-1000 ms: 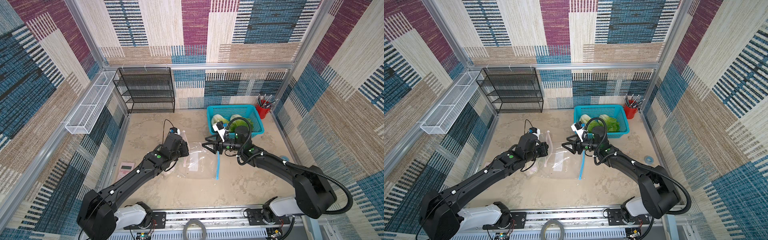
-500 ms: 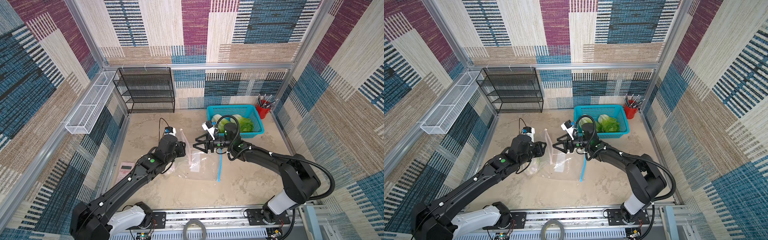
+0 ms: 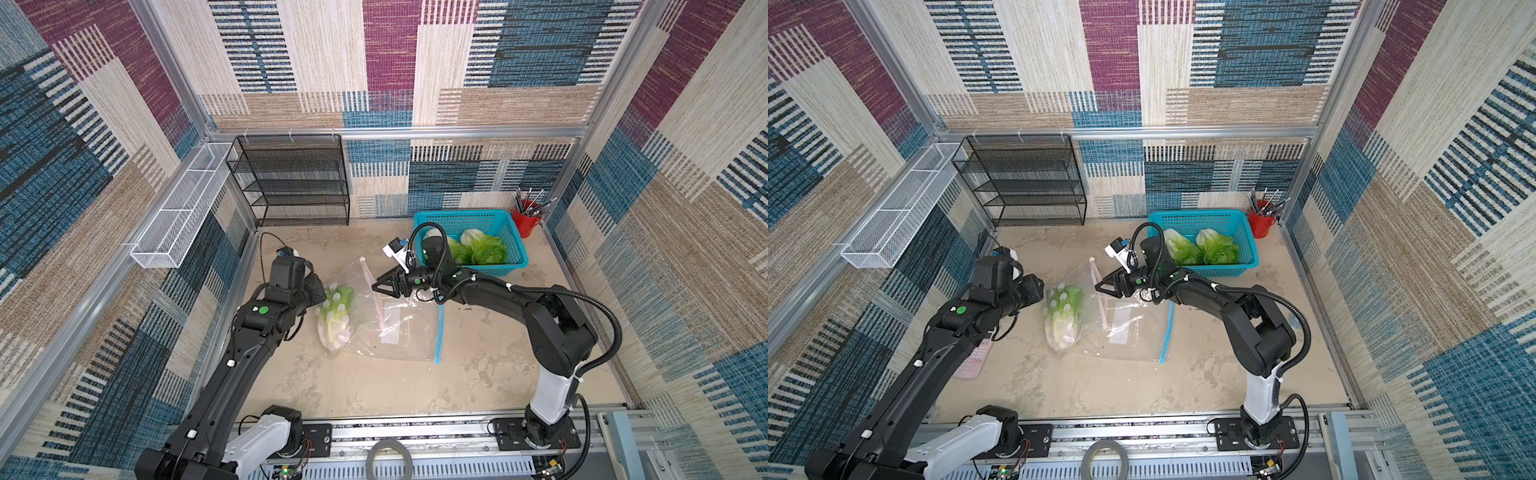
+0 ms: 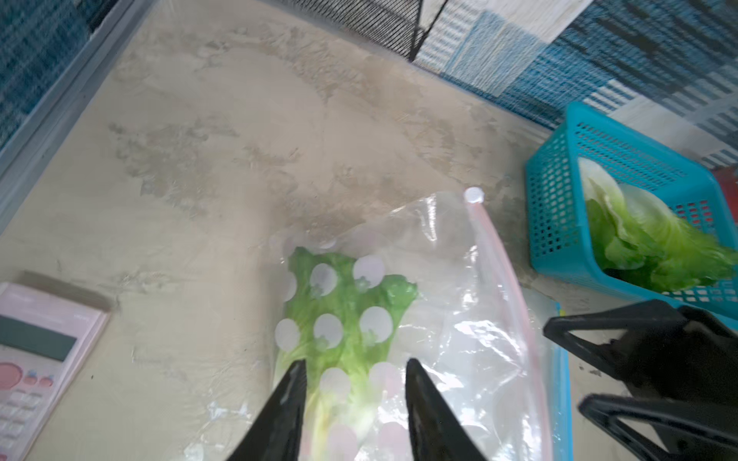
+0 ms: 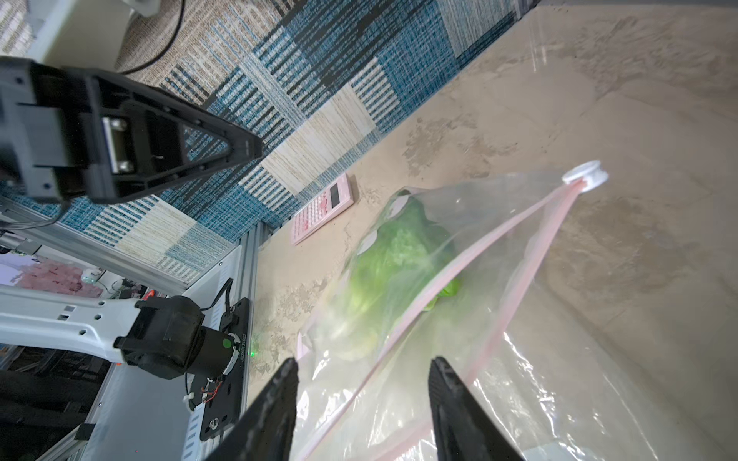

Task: Open the zip-top bag and take out the chinese cabbages
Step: Adjust the zipper food storage bag in the zipper food storage bag.

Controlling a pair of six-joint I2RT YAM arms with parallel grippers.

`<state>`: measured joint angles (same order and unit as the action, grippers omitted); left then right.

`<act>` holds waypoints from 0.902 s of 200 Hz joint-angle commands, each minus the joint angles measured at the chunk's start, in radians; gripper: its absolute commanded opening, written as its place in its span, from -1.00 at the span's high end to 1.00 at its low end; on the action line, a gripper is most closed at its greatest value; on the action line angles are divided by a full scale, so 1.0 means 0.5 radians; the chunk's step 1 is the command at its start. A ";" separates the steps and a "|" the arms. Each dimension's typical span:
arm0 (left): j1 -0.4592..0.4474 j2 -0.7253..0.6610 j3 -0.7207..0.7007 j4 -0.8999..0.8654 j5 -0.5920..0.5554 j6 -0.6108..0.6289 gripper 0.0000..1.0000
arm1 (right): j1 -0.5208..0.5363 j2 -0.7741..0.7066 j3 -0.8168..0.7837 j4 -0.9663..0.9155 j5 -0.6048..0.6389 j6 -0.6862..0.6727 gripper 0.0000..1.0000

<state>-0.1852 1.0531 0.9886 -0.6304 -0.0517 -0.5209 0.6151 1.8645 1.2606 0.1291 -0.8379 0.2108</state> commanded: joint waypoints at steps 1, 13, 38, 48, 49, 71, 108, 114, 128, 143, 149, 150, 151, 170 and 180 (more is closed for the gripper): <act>0.181 0.035 -0.134 0.040 0.419 -0.063 0.11 | 0.024 0.048 0.071 -0.086 -0.048 -0.036 -0.05; 0.278 0.065 -0.250 0.181 0.579 -0.127 0.09 | 0.036 0.080 0.117 -0.132 -0.047 -0.050 -0.03; 0.380 0.092 -0.433 0.426 0.683 -0.257 0.06 | 0.043 0.145 0.194 -0.230 -0.059 -0.068 0.00; 0.393 0.093 -0.464 0.450 0.635 -0.275 0.05 | 0.046 0.164 0.220 -0.259 -0.057 -0.073 0.01; 0.394 0.095 -0.464 0.452 0.630 -0.276 0.04 | 0.046 0.166 0.222 -0.262 -0.060 -0.074 0.02; 0.419 0.116 -0.511 0.473 0.570 -0.282 0.03 | 0.052 0.202 0.273 -0.305 -0.078 -0.089 0.06; 0.449 0.170 -0.647 0.606 0.566 -0.349 0.02 | 0.074 0.238 0.295 -0.310 -0.098 -0.091 0.21; 0.455 0.173 -0.674 0.631 0.553 -0.366 0.02 | 0.074 0.241 0.294 -0.309 -0.099 -0.087 0.25; 0.474 0.189 -0.734 0.706 0.553 -0.409 0.02 | 0.077 0.245 0.292 -0.313 -0.100 -0.086 0.35; 0.484 0.199 -0.787 0.793 0.554 -0.452 0.02 | 0.077 0.249 0.291 -0.315 -0.101 -0.087 0.45; 0.487 0.203 -0.806 0.831 0.553 -0.471 0.02 | 0.077 0.246 0.286 -0.316 -0.101 -0.084 0.47; 0.487 0.204 -0.810 0.839 0.552 -0.475 0.02 | 0.077 0.246 0.286 -0.316 -0.101 -0.086 0.47; 0.487 0.202 -0.814 0.844 0.552 -0.478 0.02 | 0.077 0.247 0.288 -0.316 -0.101 -0.086 0.47; 0.490 0.202 -0.904 1.041 0.576 -0.551 0.02 | 0.077 0.244 0.281 -0.317 -0.104 -0.085 0.58; 0.490 0.198 -0.962 1.175 0.599 -0.602 0.01 | 0.077 0.247 0.279 -0.314 -0.104 -0.083 0.63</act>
<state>0.0570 1.1522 0.5526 -0.2161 0.2237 -0.7486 0.6529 1.9877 1.3998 -0.0349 -0.8722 0.1741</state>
